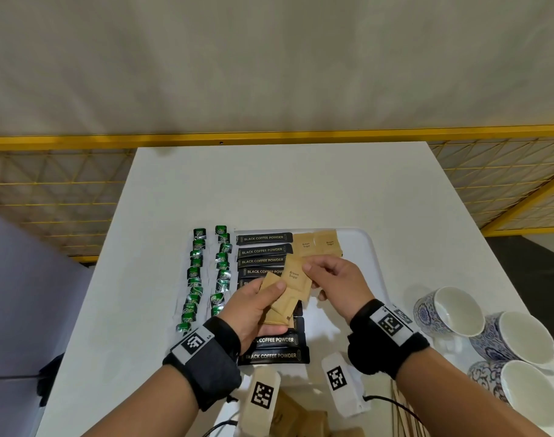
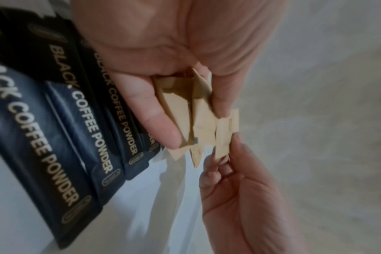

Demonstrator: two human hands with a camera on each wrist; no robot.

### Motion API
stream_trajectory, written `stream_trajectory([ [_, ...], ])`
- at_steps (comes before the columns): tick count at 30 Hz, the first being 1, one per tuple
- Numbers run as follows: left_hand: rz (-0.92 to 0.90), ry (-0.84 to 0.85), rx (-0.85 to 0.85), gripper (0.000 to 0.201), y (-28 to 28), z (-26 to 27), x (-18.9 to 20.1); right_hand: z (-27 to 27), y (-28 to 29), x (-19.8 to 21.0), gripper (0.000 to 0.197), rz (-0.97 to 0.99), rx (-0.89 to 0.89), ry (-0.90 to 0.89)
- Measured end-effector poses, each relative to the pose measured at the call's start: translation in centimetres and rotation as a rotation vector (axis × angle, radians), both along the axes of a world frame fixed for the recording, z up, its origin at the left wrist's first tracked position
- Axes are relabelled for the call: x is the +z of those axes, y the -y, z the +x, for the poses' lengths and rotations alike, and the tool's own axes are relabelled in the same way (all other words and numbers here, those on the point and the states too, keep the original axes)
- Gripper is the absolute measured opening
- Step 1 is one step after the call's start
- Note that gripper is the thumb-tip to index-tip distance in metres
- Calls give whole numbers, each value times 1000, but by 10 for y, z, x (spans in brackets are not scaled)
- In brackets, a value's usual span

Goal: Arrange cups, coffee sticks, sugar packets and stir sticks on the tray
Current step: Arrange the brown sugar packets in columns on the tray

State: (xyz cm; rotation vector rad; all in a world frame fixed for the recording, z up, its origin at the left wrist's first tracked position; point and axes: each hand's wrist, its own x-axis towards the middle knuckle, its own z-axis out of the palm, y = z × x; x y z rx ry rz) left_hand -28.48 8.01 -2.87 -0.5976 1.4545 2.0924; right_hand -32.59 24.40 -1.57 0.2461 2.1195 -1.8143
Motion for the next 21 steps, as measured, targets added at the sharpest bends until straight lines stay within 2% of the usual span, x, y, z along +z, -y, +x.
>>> stream_trajectory([
  [6, -23, -35, 110, 23, 0, -3, 0, 4, -3, 0, 6, -99, -50, 100],
  [10, -55, -41, 160, 23, 1, -5, -1, 8, -4, -2, 7, -16, -3, 95],
  [12, -67, -37, 145, 21, 2, -4, -1, 9, -6, -3, 26, 49, 52, -1],
  [14, -87, -37, 115, 22, 3, -3, -2, 8, -8, -1, 44, 143, 180, -129],
  [16, -112, -43, 92, 26, 2, -2, -4, 8, -8, 5, 43, 321, 371, -242],
  [18, -107, -41, 92, 24, 1, -2, -5, 7, -7, 8, 38, 427, 493, -266],
  [21, -69, -18, 135, 20, 1, -2, -4, 6, -8, 2, 34, 312, 426, -120],
])
